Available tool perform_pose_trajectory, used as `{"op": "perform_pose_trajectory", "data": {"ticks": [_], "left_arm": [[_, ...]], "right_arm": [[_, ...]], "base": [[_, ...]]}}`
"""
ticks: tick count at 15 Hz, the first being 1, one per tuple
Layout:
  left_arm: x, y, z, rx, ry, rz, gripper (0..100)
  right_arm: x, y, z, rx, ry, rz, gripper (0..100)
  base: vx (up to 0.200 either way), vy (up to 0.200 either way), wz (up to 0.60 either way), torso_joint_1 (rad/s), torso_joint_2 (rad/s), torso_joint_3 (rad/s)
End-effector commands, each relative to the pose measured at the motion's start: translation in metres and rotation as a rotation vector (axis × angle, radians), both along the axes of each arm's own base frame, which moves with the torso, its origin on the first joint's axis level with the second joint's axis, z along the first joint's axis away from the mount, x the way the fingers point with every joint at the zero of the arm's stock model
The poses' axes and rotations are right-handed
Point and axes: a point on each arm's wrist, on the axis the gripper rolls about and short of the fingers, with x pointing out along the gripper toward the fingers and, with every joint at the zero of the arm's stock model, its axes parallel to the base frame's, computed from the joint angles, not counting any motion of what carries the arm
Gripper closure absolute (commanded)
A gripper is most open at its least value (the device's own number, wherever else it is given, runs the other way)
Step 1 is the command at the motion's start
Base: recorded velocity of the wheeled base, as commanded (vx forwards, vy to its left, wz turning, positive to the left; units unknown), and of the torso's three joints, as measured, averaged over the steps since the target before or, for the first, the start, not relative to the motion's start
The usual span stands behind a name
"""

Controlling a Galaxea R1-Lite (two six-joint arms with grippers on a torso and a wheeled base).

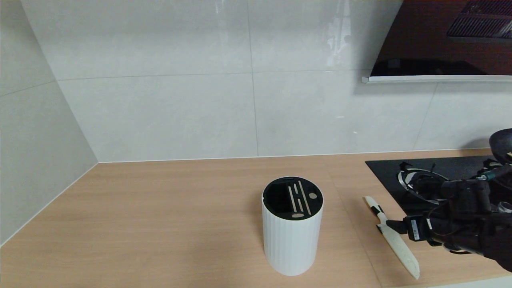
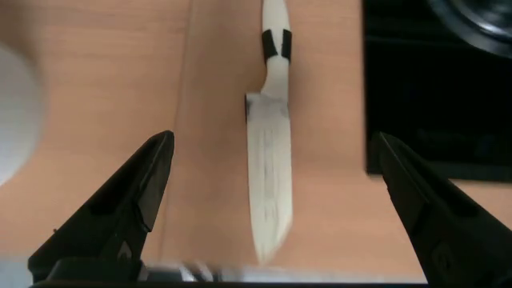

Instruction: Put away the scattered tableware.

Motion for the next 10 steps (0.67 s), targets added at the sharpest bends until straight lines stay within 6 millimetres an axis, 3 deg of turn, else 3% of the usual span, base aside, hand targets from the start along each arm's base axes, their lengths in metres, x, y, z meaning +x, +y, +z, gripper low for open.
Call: {"op": "perform_pose_trajectory", "data": {"ticks": [1,6,10], "left_arm": [[0.0,0.0,0.0,0.0,0.002,0.0,0],[0.0,0.0,0.0,0.0,0.002,0.0,0],[0.0,0.0,0.0,0.0,0.002,0.0,0]], "right_arm": [[0.012,0.0,-0.048,-0.01,0.109,-0.004,0],[0.03,0.0,-0.073,-0.008,0.064,-0.008,0],[0.034,0.0,-0.075,-0.003,0.051,-0.011,0]], "base": [[0.0,0.0,0.0,0.0,0.0,0.0],[0.0,0.0,0.0,0.0,0.0,0.0],[0.0,0.0,0.0,0.0,0.0,0.0]]}}
